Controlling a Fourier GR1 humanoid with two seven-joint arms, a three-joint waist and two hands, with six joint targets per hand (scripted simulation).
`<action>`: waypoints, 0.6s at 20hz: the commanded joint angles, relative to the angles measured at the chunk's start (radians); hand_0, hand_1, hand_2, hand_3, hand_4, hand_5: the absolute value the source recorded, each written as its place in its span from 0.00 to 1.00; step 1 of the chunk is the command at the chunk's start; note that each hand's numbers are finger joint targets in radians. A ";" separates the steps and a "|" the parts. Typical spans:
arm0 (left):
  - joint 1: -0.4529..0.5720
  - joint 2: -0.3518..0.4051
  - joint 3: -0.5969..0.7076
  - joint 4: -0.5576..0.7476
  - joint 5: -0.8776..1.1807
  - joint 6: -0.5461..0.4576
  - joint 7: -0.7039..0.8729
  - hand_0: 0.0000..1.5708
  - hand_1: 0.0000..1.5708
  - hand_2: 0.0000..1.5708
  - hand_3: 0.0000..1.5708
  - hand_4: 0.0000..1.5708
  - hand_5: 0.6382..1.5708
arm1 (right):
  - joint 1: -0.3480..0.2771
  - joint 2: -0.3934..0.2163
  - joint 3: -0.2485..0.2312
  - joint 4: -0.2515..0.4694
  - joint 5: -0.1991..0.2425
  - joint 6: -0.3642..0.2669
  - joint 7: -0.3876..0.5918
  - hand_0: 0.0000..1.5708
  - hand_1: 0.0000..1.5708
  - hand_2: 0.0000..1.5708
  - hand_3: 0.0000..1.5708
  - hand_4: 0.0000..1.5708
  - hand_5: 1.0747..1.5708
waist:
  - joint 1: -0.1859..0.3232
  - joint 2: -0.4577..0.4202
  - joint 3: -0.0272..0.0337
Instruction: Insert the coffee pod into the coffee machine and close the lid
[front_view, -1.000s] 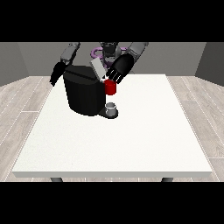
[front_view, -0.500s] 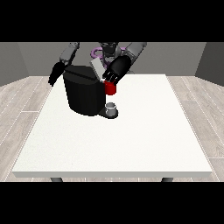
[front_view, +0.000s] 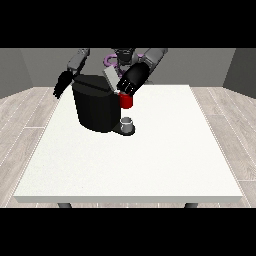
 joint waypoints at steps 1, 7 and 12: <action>-0.015 -0.004 -0.026 -0.019 -0.029 0.021 -0.003 0.81 0.81 0.81 0.75 0.11 1.00 | -0.016 -0.021 -0.031 0.038 -0.014 0.007 -0.053 0.00 0.00 0.00 0.00 0.00 1.00 | 0.020 0.030 0.0005; -0.039 0.067 -0.056 0.004 -0.091 0.039 -0.043 0.75 0.75 0.76 0.68 0.00 1.00 | -0.009 0.002 0.012 -0.003 0.011 -0.001 -0.008 0.00 0.00 0.00 0.00 0.00 1.00 | -0.030 0.048 0.0002; 0.024 0.032 -0.051 0.019 -0.089 0.088 -0.076 0.70 0.70 0.72 0.63 0.00 1.00 | 0.000 0.016 0.009 -0.014 0.011 -0.022 -0.013 0.00 0.00 0.00 0.00 0.00 1.00 | -0.006 0.054 0.0000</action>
